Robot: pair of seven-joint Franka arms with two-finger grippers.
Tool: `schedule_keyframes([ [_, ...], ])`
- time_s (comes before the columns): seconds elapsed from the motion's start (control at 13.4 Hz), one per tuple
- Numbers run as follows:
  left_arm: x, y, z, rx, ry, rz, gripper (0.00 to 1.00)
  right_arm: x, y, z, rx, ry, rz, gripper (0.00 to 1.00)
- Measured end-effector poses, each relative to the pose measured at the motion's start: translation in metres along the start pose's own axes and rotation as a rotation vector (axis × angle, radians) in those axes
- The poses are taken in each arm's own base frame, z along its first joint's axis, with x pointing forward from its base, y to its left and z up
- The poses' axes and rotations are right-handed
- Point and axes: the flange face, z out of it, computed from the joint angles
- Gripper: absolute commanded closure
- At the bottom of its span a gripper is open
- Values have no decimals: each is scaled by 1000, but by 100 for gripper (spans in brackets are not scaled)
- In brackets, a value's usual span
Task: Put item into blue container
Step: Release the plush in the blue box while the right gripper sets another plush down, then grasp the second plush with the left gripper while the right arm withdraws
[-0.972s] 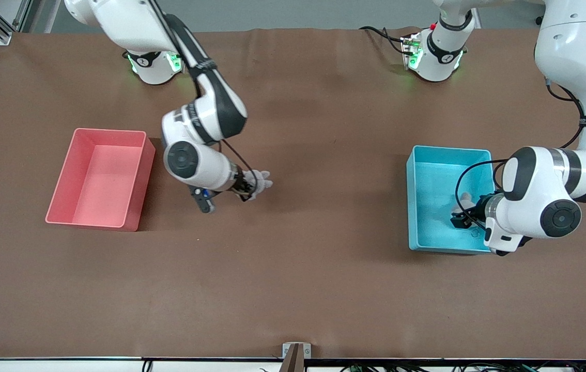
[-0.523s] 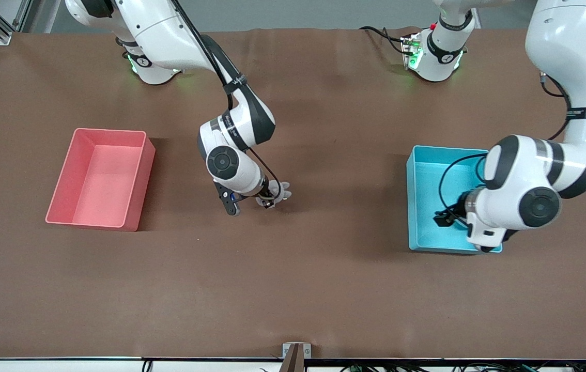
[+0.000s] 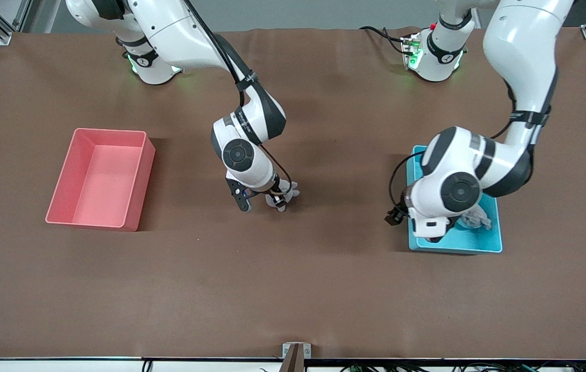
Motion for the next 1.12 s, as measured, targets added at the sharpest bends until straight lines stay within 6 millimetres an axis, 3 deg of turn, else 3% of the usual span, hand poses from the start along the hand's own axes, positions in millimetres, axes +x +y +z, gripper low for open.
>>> schedule_keyframes([
  [0.22,-42,29,24,-53,-2,-102,0,16,-14,-31,-37,2,-54,0],
  [0.45,-97,53,44,-102,-5,-168,0,63,-21,-86,-97,20,-222,0],
  [0.75,-169,75,60,-196,-27,-271,0,160,-1,-166,-140,19,-459,0],
  [1.12,-270,101,91,-299,-97,-368,0,298,61,-257,-197,-4,-748,0],
])
